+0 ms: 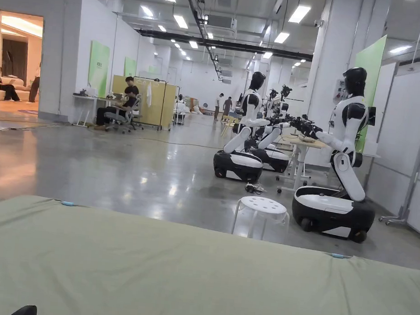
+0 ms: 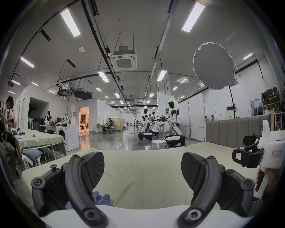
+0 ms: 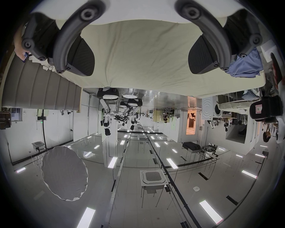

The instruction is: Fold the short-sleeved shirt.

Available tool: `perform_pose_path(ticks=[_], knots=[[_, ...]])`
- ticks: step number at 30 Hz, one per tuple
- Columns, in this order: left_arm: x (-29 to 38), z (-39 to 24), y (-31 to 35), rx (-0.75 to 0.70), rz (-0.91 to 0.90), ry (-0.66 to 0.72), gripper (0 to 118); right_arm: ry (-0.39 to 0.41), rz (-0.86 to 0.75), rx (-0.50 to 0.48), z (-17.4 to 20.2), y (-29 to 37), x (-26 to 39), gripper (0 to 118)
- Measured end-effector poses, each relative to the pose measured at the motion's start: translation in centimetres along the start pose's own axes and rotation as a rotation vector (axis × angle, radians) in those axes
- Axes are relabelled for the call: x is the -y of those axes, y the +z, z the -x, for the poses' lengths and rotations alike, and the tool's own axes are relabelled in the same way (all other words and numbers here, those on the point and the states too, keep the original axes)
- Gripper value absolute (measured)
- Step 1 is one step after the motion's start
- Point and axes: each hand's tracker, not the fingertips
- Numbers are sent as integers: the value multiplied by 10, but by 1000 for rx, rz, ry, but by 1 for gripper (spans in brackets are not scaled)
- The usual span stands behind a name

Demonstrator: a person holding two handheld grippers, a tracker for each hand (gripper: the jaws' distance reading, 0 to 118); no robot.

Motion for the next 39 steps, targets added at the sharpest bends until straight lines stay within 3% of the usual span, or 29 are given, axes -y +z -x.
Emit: perform_pose_path(ticks=[8, 13, 14, 15, 16, 18, 20, 28, 39], knots=[[-1, -3, 0, 32, 8, 8, 101, 54, -9, 18, 0, 7, -3, 118], [-3, -2, 3, 32, 4, 14, 95, 37, 0, 15, -2, 9, -5, 113], [-4, -1, 4, 32, 4, 18, 79, 33, 2, 17, -2, 9, -5, 106], [-4, 0, 6, 36, -4, 27, 36, 29, 7, 8, -3, 9, -5, 94], [-5, -1, 5, 23, -4, 28, 7, 25, 12, 0, -3, 9, -5, 66], [-4, -3, 4, -29, 0, -2, 4, 31, 22, 14, -3, 8, -4, 30], [-3, 3, 2, 16, 25, 29, 3, 39, 31, 15, -3, 8, -2, 3], [1, 4, 5, 20, 32, 15, 3, 79, 34, 16, 4, 12, 1, 0], [-3, 1, 5, 51, 32, 6, 3, 59, 36, 13, -1, 12, -3, 0]])
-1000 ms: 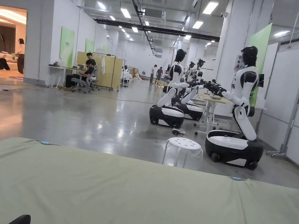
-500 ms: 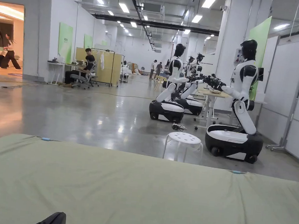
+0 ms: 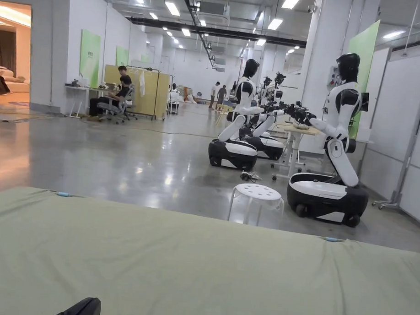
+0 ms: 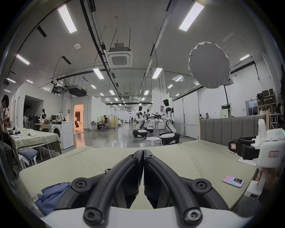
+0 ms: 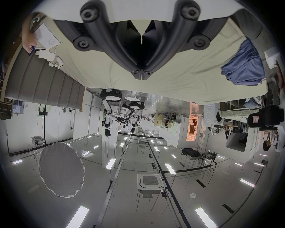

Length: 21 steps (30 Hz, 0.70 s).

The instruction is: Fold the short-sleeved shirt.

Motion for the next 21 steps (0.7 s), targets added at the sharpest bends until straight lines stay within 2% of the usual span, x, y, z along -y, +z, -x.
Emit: perform_pose_path(ticks=[4, 11, 21], knots=[[2, 3, 1, 8, 14, 23, 3, -42, 1, -54, -6, 2, 1, 0], [1, 0, 4, 0, 14, 0, 3, -18, 5, -9, -3, 1, -1, 0], [-3, 3, 7, 5, 6, 22, 3, -87, -5, -39, -14, 1, -3, 0]])
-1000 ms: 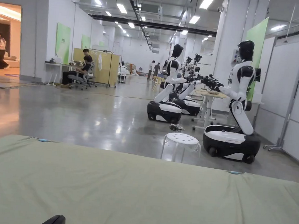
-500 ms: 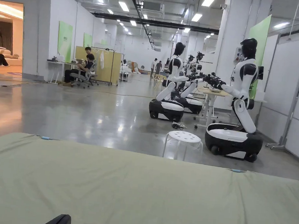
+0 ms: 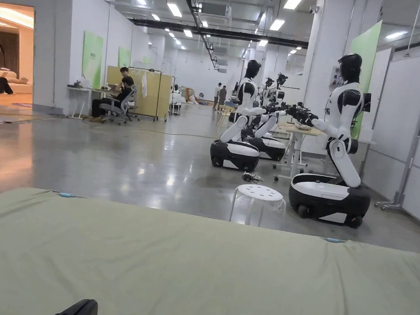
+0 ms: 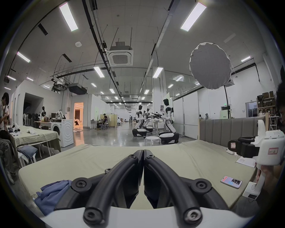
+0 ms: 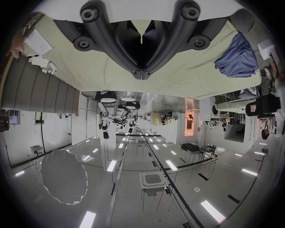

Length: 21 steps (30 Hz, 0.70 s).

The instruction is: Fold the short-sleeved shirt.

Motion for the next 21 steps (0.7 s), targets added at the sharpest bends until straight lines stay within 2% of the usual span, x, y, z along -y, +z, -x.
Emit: perform_pose_path(ticks=[5, 9, 12, 14, 17, 18, 20, 21], knots=[[-1, 0, -1, 5, 20, 17, 3, 23, 24, 30, 6, -1, 1, 0], [3, 1, -3, -46, 33, 16, 3, 55, 17, 97, 8, 0, 3, 0], [4, 7, -6, -42, 52, 22, 3, 62, 32, 100, 4, -3, 2, 0], [2, 6, -6, -83, 73, -38, 3, 104, 34, 127, 5, -4, 2, 0], [2, -1, -10, -121, 89, -275, 3, 257, 64, 110, 7, -6, 1, 0], [3, -5, -12, -120, 95, -383, 3, 360, 71, 108, 10, -8, 1, 0], [12, -13, -15, -117, 109, -656, 3, 674, 56, 125, 20, -11, 8, 0], [22, -18, -18, -105, 118, -840, 3, 878, 34, 130, 28, -11, 15, 0]])
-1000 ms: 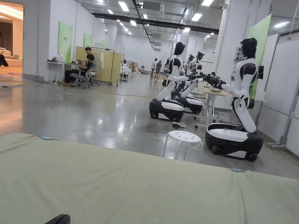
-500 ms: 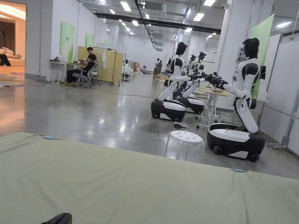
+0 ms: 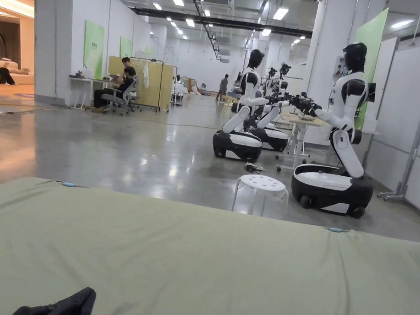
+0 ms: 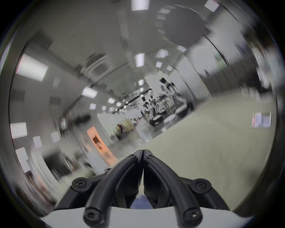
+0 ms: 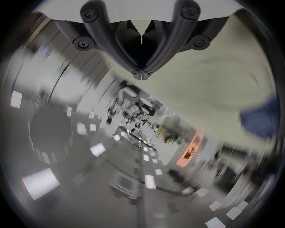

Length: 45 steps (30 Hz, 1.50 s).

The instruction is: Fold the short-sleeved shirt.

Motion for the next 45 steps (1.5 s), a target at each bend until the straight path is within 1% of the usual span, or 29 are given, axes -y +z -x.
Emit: perform_pose_path(ticks=[1, 3, 4, 5, 6, 7, 8, 9, 11, 12, 13, 14, 15, 16, 18, 19, 21, 22, 24, 26, 27, 31, 34, 38, 41, 45], knots=[[5, -11, -1, 5, -3, -173, 3, 166, -20, 3, 9, 0, 1, 0], [19, -31, -3, 54, -19, -455, 3, 417, -70, -54, 23, 2, 8, 0], [27, -39, -2, 86, -25, -555, 3, 525, -96, -77, 30, 4, 12, 0], [35, -48, -1, 115, -17, -648, 3, 651, -124, -102, 36, 5, 19, 0], [45, -54, 1, 127, -33, -701, 3, 769, -158, -107, 43, 7, 27, 0], [50, -58, 3, 153, -25, -726, 3, 848, -172, -120, 49, 10, 34, 0], [52, -60, 5, 190, -19, -729, 3, 887, -180, -145, 51, 12, 38, 0], [51, -60, 6, 208, -1, -672, 3, 886, -180, -174, 52, 14, 42, 0], [47, -54, 7, 210, 28, -502, 3, 804, -151, -177, 53, 14, 42, 0], [40, -46, 6, 226, 56, -368, 3, 680, -97, -162, 52, 12, 38, 0], [33, -37, 3, 210, 89, -210, 3, 521, -42, -130, 44, 6, 33, 0], [28, -25, -1, 212, 118, -54, 3, 362, 14, -119, 38, 2, 29, 0], [25, -11, -3, 233, 123, 119, 3, 172, 70, -121, 29, -3, 26, 0], [24, 3, -5, 244, 118, 283, 3, -39, 127, -127, 17, -7, 25, 0], [30, 20, -8, 247, 101, 514, 3, -361, 169, -144, -2, -10, 30, 0], [34, 26, -9, 218, 95, 603, 3, -492, 178, -139, -9, -11, 35, 0], [39, 34, -9, 176, 80, 719, 3, -665, 163, -118, -18, -8, 41, 0], [41, 36, -8, 189, 70, 784, 3, -719, 156, -96, -21, -6, 44, 0], [43, 43, -6, 179, 51, 882, 3, -801, 147, -80, -25, -4, 47, 0], [44, 43, -5, 178, 34, 912, 3, -844, 145, -82, -24, -3, 45, 0], [43, 42, -5, 174, 39, 891, 3, -840, 146, -88, -24, -3, 45, 0], [44, 42, -4, 180, 39, 887, 3, -832, 144, -107, -20, -6, 37, 0], [48, 49, 4, 154, 50, 887, 3, -805, 120, -135, -12, -9, 23, 0], [65, 64, 25, 65, 111, 866, 3, -791, 66, -222, 8, -19, 0, 0], [79, 75, 41, 16, 167, 831, 3, -834, 39, -304, 25, -29, -17, 0], [92, 92, 60, -36, 208, 829, 3, -845, 10, -375, 47, -36, -39, 0]])
